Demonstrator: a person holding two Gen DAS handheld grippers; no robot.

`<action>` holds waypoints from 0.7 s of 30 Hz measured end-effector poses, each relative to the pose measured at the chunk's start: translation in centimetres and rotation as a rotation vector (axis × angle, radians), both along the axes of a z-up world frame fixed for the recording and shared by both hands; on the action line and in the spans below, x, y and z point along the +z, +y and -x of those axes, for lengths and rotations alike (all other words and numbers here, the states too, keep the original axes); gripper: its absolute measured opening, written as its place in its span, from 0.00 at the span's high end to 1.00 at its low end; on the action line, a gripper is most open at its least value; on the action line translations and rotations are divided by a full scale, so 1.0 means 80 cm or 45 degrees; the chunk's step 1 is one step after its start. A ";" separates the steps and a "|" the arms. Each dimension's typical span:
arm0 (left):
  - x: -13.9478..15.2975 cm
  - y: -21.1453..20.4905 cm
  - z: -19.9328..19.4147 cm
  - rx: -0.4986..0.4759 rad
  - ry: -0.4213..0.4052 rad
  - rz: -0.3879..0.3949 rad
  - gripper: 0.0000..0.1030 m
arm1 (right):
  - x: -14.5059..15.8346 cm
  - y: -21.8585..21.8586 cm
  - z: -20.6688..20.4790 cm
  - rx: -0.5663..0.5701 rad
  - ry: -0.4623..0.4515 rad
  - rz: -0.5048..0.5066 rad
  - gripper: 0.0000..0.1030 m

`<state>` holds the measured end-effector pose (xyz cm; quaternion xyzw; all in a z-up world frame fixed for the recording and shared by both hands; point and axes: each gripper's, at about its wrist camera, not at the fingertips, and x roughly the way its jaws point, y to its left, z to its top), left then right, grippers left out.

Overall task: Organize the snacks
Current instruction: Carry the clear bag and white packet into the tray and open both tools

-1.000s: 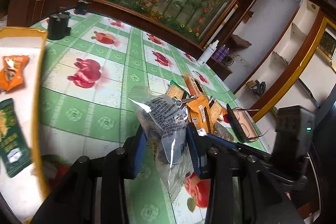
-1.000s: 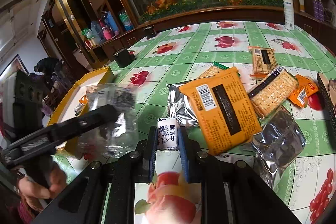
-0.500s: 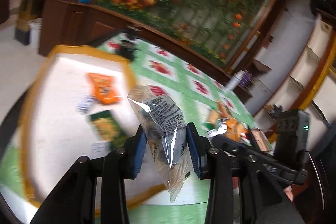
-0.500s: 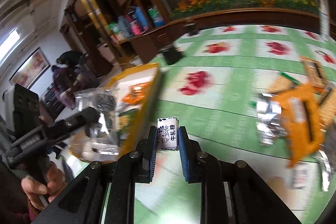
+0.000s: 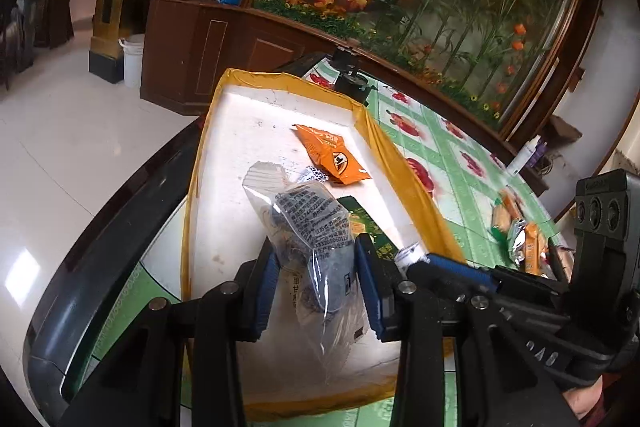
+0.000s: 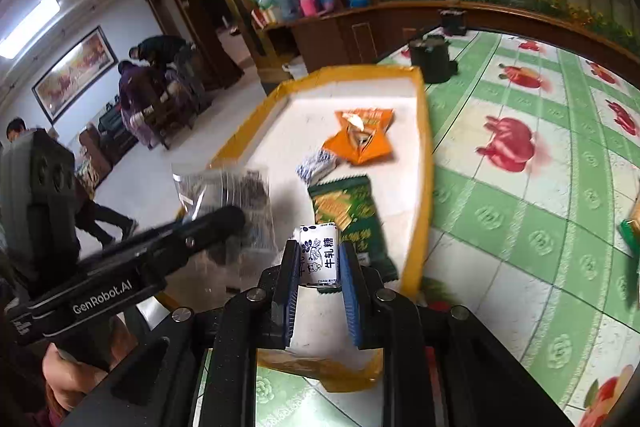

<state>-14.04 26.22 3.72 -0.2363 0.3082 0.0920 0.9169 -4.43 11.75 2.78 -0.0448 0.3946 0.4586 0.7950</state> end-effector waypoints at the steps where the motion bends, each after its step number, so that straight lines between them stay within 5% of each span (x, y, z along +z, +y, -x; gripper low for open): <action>1: -0.001 0.002 -0.001 0.000 0.001 0.003 0.64 | -0.004 0.004 0.001 0.008 -0.004 0.015 0.79; 21: 0.024 -0.009 -0.001 0.024 -0.001 -0.071 0.49 | 0.003 -0.025 -0.002 0.020 0.016 -0.100 0.71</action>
